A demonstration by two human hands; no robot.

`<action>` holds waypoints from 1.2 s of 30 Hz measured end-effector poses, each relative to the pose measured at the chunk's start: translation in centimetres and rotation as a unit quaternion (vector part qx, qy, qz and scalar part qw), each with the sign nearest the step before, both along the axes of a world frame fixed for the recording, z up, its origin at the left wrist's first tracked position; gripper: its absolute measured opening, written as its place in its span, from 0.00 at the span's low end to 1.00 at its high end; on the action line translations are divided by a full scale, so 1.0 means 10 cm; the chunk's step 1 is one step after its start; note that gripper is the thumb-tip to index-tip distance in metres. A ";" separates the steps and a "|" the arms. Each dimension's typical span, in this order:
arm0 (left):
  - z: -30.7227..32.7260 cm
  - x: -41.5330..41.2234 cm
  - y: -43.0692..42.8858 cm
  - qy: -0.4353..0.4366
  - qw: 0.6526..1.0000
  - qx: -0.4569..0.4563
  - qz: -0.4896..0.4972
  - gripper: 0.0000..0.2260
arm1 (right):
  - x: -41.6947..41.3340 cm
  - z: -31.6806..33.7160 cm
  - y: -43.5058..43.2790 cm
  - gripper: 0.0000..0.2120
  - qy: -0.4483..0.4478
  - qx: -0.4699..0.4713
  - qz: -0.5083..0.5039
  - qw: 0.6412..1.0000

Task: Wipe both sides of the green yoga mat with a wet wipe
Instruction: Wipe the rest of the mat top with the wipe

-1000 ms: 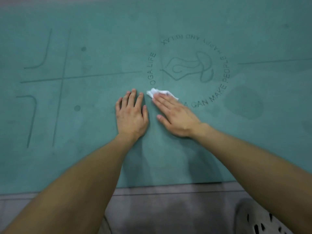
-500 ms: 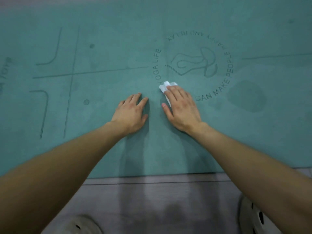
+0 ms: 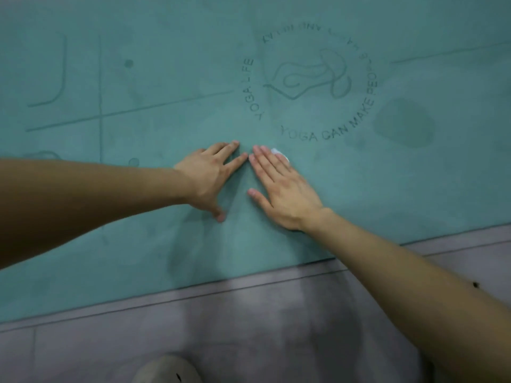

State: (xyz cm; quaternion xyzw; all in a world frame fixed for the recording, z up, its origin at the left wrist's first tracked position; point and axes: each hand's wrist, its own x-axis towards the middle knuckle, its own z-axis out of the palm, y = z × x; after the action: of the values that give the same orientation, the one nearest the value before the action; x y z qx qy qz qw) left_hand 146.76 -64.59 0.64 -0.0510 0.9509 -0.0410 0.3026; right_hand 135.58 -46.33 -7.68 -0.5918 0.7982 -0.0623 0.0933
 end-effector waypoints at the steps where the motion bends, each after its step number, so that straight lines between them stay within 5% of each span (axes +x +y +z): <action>1: 0.00 -0.01 0.01 0.008 1.000 -0.001 -0.004 0.72 | -0.05 -0.01 0.17 0.35 0.006 0.005 0.032 0.999; 3: -0.02 -0.01 0.00 0.027 1.000 0.009 -0.003 0.72 | -0.40 0.00 0.40 0.35 0.013 0.018 -0.002 1.000; 7: -0.05 0.03 -0.08 0.061 0.997 0.041 0.025 0.72 | -0.75 0.05 0.38 0.39 0.000 0.034 -0.257 0.966; 11: -0.04 0.09 -0.10 0.072 0.996 0.047 0.011 0.71 | 0.25 0.01 -0.04 0.39 -0.005 0.017 -0.090 0.996; 14: -0.01 0.07 -0.08 0.070 0.997 0.043 0.008 0.71 | 0.19 0.09 0.08 0.37 0.009 0.035 -0.005 0.999; 18: 0.01 0.03 -0.02 0.062 0.997 0.044 0.017 0.71 | -0.58 0.18 0.64 0.39 0.021 0.086 -0.222 0.971; 21: 0.01 0.05 -0.03 0.059 0.997 0.046 0.022 0.71 | -0.39 0.15 0.62 0.42 0.013 0.071 -0.315 0.946; 25: 0.03 0.03 0.00 0.051 0.998 0.031 0.010 0.69 | 0.66 0.04 0.20 0.40 -0.018 0.027 -0.100 0.994; 28: 0.02 0.05 0.03 0.047 0.998 0.039 -0.004 0.65 | 0.55 0.09 0.33 0.36 0.006 0.018 -0.025 1.000; 33: 0.06 0.10 0.12 0.059 0.998 0.038 -0.006 0.56 | -0.49 0.04 0.97 0.37 0.031 0.044 -0.229 0.972; 36: 0.05 0.17 0.27 0.081 0.996 0.032 0.036 0.47 | -0.30 0.06 0.81 0.41 0.011 0.022 -0.299 0.954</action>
State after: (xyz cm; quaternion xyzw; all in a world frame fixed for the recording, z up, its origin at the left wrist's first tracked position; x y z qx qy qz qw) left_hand 148.50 -61.86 1.15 -0.0786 0.9707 0.0046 0.2270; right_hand 132.57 -38.18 -7.09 -0.3247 0.9408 -0.0629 0.0745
